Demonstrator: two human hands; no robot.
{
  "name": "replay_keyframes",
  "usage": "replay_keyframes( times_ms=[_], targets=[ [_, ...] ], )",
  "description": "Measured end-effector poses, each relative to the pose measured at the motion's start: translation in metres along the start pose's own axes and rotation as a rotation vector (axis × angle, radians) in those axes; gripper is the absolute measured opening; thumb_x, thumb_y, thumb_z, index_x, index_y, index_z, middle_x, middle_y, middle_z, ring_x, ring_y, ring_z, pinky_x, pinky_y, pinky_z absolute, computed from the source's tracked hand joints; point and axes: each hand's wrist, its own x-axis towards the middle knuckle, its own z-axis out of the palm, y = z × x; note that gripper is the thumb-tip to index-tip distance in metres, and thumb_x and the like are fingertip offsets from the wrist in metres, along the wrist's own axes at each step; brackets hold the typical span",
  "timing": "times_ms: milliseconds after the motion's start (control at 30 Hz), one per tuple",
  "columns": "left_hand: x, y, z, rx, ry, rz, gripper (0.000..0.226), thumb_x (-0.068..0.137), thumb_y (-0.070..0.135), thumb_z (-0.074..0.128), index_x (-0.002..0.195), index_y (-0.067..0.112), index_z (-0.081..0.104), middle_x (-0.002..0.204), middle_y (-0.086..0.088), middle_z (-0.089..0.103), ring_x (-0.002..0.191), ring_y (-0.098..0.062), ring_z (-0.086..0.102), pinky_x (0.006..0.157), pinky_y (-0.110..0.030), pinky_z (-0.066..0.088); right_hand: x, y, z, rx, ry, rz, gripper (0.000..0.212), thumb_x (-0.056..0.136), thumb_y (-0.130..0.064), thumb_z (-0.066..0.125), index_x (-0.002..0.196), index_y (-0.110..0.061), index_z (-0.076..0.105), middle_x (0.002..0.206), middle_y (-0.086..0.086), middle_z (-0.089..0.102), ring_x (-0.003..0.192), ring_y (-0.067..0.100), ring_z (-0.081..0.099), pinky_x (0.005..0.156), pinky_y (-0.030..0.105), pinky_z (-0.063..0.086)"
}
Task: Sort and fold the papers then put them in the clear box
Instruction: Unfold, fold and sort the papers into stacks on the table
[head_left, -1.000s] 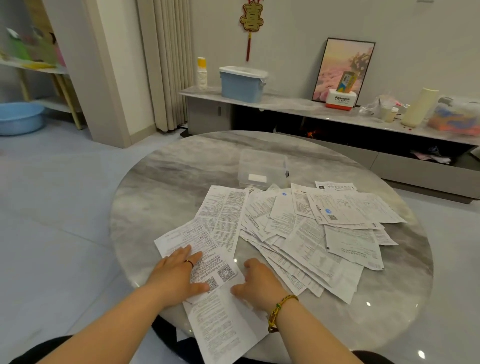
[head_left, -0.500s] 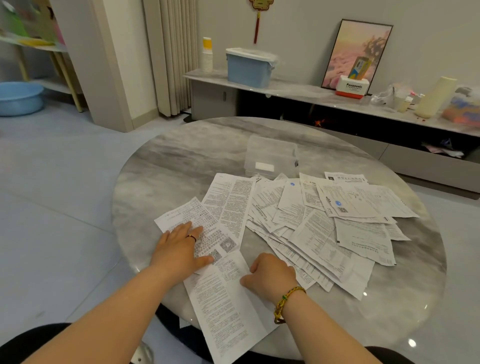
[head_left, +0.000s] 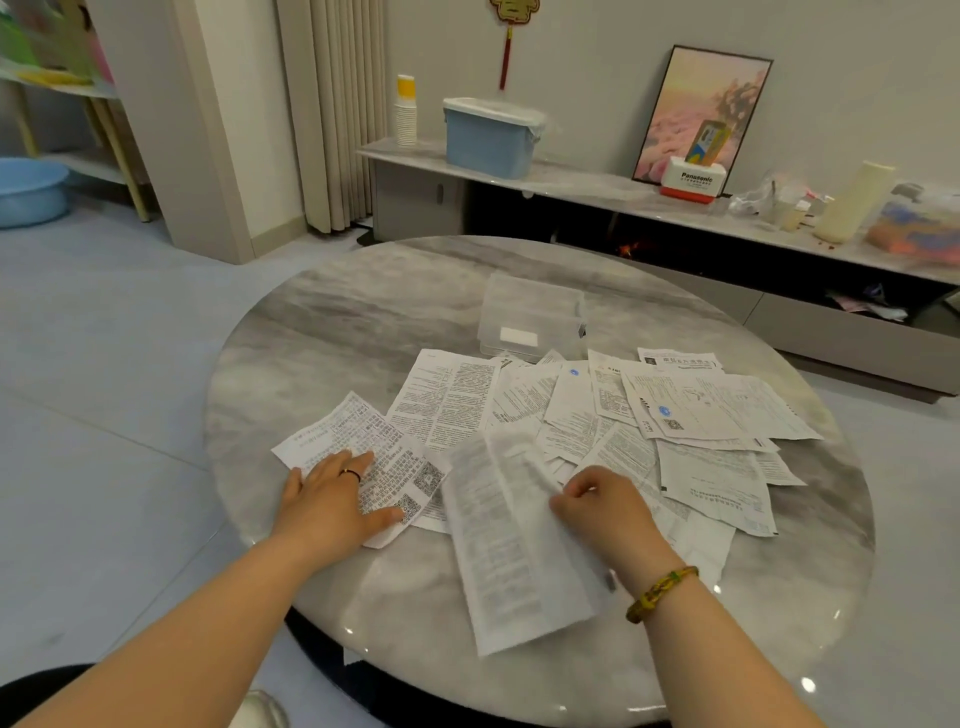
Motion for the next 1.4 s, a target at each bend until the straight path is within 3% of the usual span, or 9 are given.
replay_keyframes(
  times_ms=[100,200,267,400,500,633,933,1267,1400],
  targets=[
    [0.001,0.012,-0.008,-0.024,0.034,0.002,0.072,0.088,0.054,0.043,0.146,0.022,0.014,0.155,0.002,0.011,0.144,-0.013,0.010,0.116,-0.035,-0.002,0.001,0.001,-0.016,0.285,0.139,-0.013,0.020,0.085,-0.011,0.057,0.070,-0.020,0.047,0.067,-0.004,0.051,0.064,0.010,0.047,0.055,0.019,0.035],
    [0.002,0.035,-0.021,-0.353,0.056,0.086,0.060,0.090,0.042,0.049,0.141,0.017,0.031,0.149,0.002,0.031,0.137,-0.014,0.029,0.110,-0.027,0.022,0.003,0.000,-0.018,0.536,0.171,-0.009,0.019,0.085,-0.010,0.059,0.078,-0.025,0.051,0.075,-0.003,0.059,0.074,0.016,0.055,0.062,0.025,0.044],
    [-0.001,0.053,-0.027,-0.649,-0.061,0.105,0.049,0.090,0.035,0.052,0.135,0.016,0.043,0.137,0.003,0.046,0.124,-0.012,0.043,0.095,-0.022,0.034,0.005,-0.001,-0.017,0.709,0.152,0.006,0.016,0.085,-0.007,0.059,0.085,-0.023,0.055,0.080,-0.001,0.063,0.075,0.016,0.059,0.061,0.027,0.048],
    [0.003,0.068,-0.019,-0.876,-0.311,0.140,0.034,0.091,0.036,0.050,0.116,0.016,0.060,0.118,0.007,0.063,0.111,-0.009,0.056,0.100,-0.027,0.040,0.012,-0.003,-0.011,0.881,0.078,0.028,0.018,0.084,-0.004,0.058,0.100,-0.013,0.060,0.090,0.004,0.067,0.083,0.022,0.063,0.073,0.033,0.052],
    [0.011,0.076,-0.020,-1.144,-0.366,0.088,0.021,0.092,0.025,0.050,0.101,0.013,0.066,0.101,0.001,0.071,0.089,-0.010,0.068,0.076,-0.021,0.055,0.016,-0.001,-0.007,0.897,0.043,0.039,0.019,0.084,-0.004,0.058,0.101,-0.012,0.061,0.093,0.007,0.069,0.081,0.021,0.065,0.066,0.028,0.053],
    [0.021,0.082,-0.026,-1.227,-0.301,0.068,0.014,0.089,0.016,0.055,0.087,0.011,0.068,0.079,0.003,0.074,0.066,-0.006,0.070,0.054,-0.017,0.054,0.025,0.004,-0.011,0.931,-0.070,0.075,0.018,0.085,-0.004,0.057,0.101,-0.010,0.063,0.090,0.006,0.071,0.075,0.017,0.068,0.061,0.023,0.056],
    [0.021,0.075,-0.034,-1.132,-0.262,0.106,0.021,0.091,0.020,0.052,0.083,0.012,0.070,0.076,0.004,0.074,0.066,-0.007,0.070,0.058,-0.019,0.055,0.032,0.010,-0.016,0.799,-0.178,0.109,0.013,0.088,-0.006,0.053,0.076,-0.007,0.057,0.068,0.005,0.068,0.065,0.022,0.058,0.062,0.030,0.047],
    [0.015,0.069,-0.041,-1.251,-0.286,0.080,0.024,0.091,0.006,0.048,0.089,0.016,0.070,0.082,-0.001,0.075,0.070,-0.014,0.071,0.072,-0.032,0.055,0.028,0.006,-0.015,0.787,-0.173,0.081,0.018,0.090,-0.004,0.049,0.087,-0.009,0.065,0.072,0.004,0.072,0.067,0.022,0.063,0.064,0.031,0.049],
    [0.015,0.070,-0.040,-1.385,-0.345,0.032,0.025,0.091,0.004,0.045,0.089,0.013,0.069,0.081,-0.004,0.074,0.071,-0.017,0.069,0.072,-0.033,0.054,0.028,0.006,-0.017,0.879,-0.187,0.096,0.020,0.091,-0.003,0.045,0.098,-0.004,0.064,0.083,0.015,0.062,0.078,0.028,0.052,0.065,0.029,0.049]
  ],
)
